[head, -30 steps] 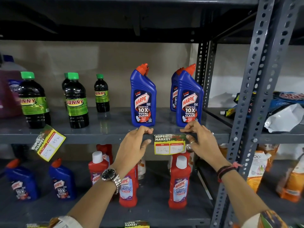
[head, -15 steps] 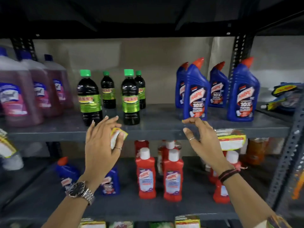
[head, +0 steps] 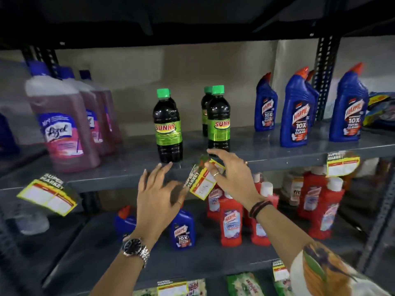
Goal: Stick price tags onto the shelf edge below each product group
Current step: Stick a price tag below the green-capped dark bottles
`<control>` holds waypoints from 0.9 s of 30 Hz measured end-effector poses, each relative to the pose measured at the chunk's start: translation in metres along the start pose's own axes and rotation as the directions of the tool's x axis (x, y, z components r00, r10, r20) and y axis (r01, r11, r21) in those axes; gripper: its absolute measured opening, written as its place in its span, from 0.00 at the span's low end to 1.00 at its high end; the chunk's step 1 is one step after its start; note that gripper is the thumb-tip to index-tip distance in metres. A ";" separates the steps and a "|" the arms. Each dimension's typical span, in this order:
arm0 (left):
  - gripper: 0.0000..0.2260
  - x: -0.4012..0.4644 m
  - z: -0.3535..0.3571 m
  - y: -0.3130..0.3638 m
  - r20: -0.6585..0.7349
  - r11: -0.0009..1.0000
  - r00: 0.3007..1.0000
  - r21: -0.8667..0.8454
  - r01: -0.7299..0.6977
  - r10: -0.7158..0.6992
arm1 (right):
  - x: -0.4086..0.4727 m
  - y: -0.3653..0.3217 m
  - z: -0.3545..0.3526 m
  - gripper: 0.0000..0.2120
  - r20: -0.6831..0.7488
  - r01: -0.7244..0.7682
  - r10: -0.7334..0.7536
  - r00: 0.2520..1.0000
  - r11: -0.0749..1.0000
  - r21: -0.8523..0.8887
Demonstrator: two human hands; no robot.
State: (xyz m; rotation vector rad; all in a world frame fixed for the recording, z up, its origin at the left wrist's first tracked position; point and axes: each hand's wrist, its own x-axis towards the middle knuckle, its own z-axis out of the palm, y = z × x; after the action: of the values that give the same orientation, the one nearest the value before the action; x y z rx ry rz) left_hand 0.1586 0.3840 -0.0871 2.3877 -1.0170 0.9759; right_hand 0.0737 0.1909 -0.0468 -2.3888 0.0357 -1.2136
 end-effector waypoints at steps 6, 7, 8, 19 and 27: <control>0.05 0.006 0.002 0.006 -0.035 0.997 0.999 -0.067 0.040 -0.042 | 0.013 -0.014 0.016 0.05 -0.059 -0.057 0.051 0.997 0.993 -0.104; 0.04 0.007 0.001 0.005 -0.038 0.997 0.999 -0.076 0.034 -0.037 | 0.014 -0.013 0.015 0.03 -0.059 -0.070 0.065 0.996 0.994 -0.087; 0.04 0.008 0.000 0.004 -0.044 0.996 0.999 -0.086 0.027 -0.031 | 0.014 -0.012 0.014 0.03 -0.056 -0.074 0.070 0.996 0.995 -0.073; 0.07 0.023 -0.015 0.001 -0.048 0.978 0.998 -0.207 0.036 -0.047 | 0.010 0.009 -0.005 0.03 0.040 -0.059 0.055 0.998 0.993 0.098; 0.12 0.016 -0.011 -0.006 -0.016 0.989 0.999 -0.141 -0.052 0.050 | -0.003 0.024 -0.012 0.04 0.238 0.012 -0.027 0.971 0.998 0.063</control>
State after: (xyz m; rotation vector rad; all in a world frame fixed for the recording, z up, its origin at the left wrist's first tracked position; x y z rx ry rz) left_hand 0.1659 0.3867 -0.0683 2.2479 -1.1087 0.9039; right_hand 0.0674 0.1653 -0.0527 -2.4685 -0.0999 -0.9135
